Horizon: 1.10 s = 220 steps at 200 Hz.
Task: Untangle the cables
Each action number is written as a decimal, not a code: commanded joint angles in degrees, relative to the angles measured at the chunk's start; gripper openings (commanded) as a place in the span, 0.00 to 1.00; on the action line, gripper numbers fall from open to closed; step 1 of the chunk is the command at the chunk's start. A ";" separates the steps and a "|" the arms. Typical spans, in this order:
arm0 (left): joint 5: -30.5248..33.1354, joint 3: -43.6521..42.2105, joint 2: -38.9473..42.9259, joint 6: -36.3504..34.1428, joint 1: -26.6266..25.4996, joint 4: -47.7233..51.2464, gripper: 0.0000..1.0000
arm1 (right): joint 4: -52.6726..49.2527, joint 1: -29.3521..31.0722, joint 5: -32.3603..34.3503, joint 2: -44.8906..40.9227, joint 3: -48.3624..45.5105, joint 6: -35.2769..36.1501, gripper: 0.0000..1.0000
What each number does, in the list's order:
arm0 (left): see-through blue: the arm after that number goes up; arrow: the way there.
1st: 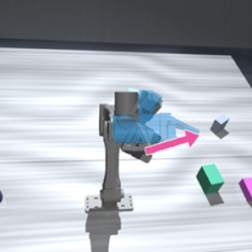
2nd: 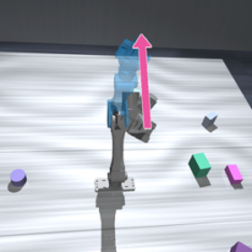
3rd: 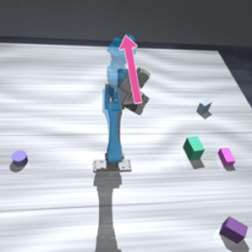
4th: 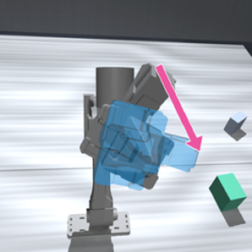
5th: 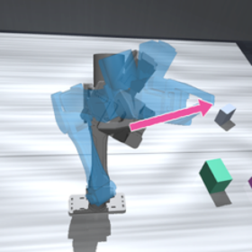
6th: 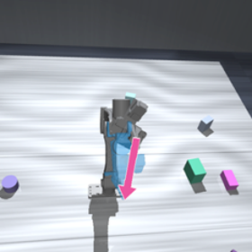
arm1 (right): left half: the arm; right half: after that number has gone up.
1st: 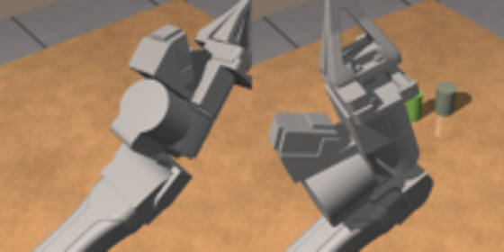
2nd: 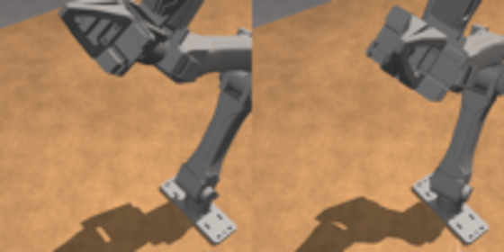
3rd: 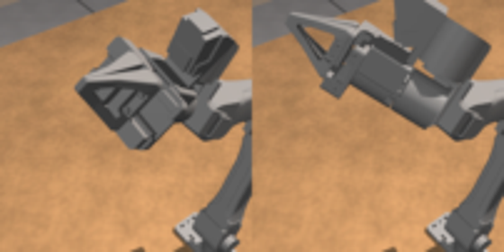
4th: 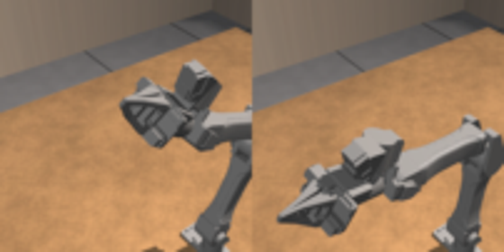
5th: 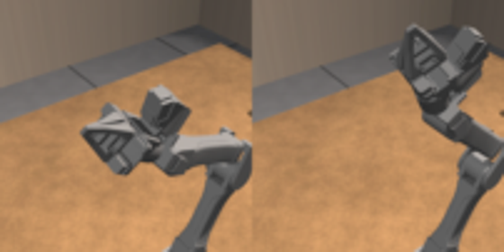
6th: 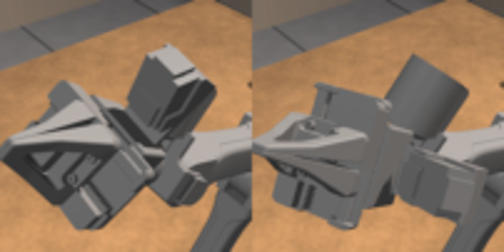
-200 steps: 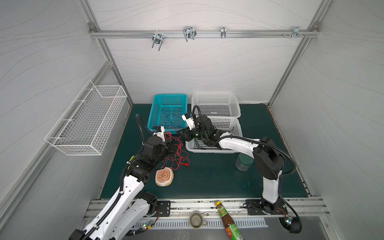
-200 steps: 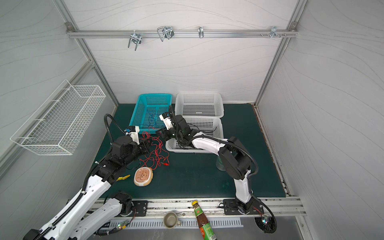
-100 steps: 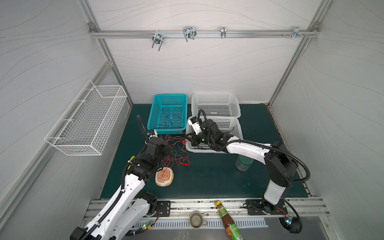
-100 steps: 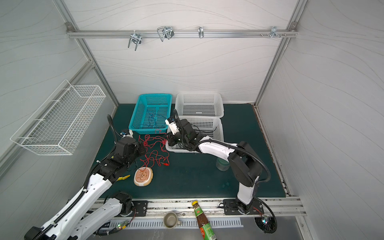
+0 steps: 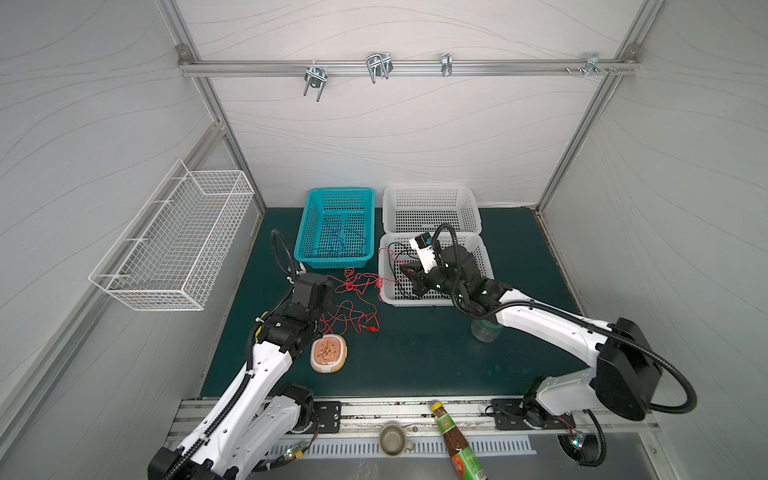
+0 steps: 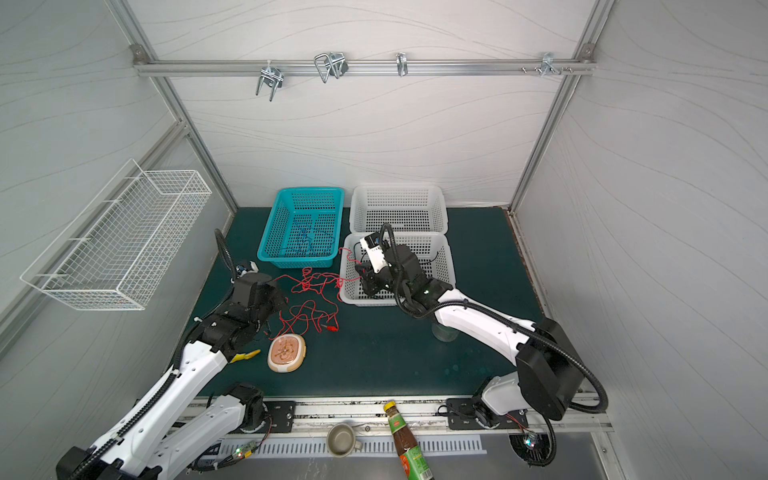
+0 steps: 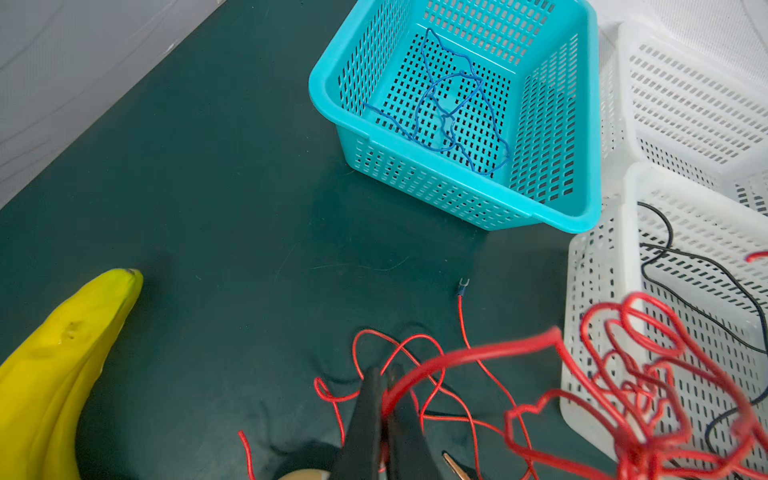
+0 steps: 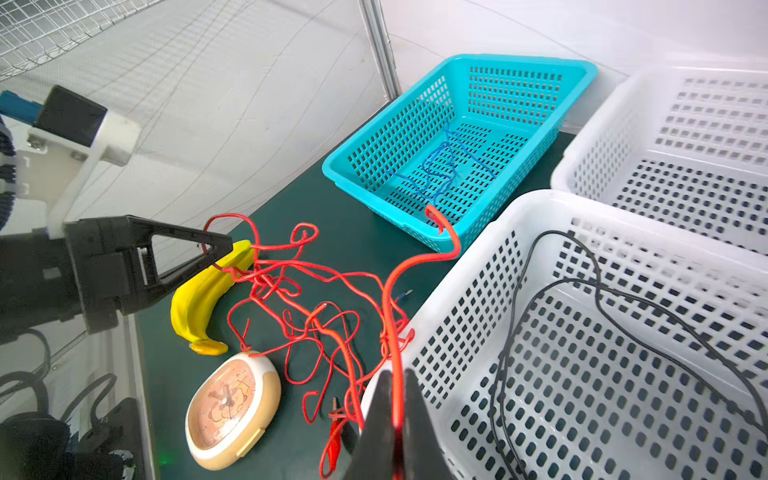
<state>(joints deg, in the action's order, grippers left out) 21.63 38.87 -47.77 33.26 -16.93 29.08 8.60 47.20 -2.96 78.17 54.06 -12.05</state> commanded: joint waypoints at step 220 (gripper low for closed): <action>-9.76 0.06 3.36 -0.33 4.28 -9.12 0.00 | -4.72 -7.05 4.13 -15.86 -7.26 0.80 0.00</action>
<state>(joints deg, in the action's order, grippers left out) 7.79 39.18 -45.76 33.08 -15.22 22.33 4.36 42.30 -1.78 61.32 45.30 -11.55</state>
